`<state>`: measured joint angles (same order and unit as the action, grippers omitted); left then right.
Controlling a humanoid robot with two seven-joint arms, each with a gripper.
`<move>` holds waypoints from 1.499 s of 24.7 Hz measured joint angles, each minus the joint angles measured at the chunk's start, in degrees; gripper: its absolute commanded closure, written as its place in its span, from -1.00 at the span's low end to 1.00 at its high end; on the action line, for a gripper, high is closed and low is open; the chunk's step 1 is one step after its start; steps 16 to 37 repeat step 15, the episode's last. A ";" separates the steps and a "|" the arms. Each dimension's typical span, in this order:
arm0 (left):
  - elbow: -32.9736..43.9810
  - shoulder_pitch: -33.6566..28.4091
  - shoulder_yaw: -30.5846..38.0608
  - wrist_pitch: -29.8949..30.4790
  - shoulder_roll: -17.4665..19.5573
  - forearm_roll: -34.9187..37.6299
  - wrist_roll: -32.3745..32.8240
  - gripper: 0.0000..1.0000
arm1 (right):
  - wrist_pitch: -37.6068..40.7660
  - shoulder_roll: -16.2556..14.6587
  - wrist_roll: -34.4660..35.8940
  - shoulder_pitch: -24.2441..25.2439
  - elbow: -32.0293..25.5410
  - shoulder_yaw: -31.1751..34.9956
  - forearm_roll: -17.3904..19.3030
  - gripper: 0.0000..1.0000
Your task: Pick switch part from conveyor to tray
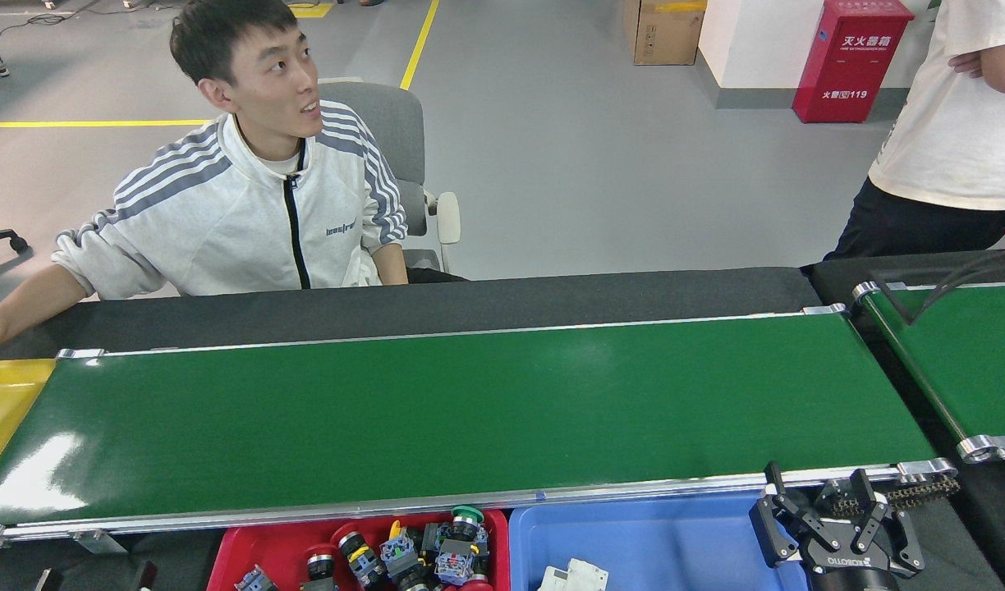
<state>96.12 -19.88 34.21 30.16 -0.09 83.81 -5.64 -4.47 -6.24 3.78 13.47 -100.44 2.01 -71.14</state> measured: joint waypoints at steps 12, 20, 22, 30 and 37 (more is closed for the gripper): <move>-0.95 0.35 -0.29 -0.21 3.12 -3.64 2.34 -0.99 | -0.18 0.00 -0.15 1.05 -0.01 0.03 0.00 -1.00; -0.99 0.39 -0.30 -0.38 3.12 -3.64 2.35 -0.99 | -0.13 0.00 -0.12 1.09 -0.01 0.06 0.00 -1.00; -0.99 0.39 -0.30 -0.38 3.12 -3.64 2.35 -0.99 | -0.13 0.00 -0.12 1.09 -0.01 0.06 0.00 -1.00; -0.99 0.39 -0.30 -0.38 3.12 -3.64 2.35 -0.99 | -0.13 0.00 -0.12 1.09 -0.01 0.06 0.00 -1.00; -0.99 0.39 -0.30 -0.38 3.12 -3.64 2.35 -0.99 | -0.13 0.00 -0.12 1.09 -0.01 0.06 0.00 -1.00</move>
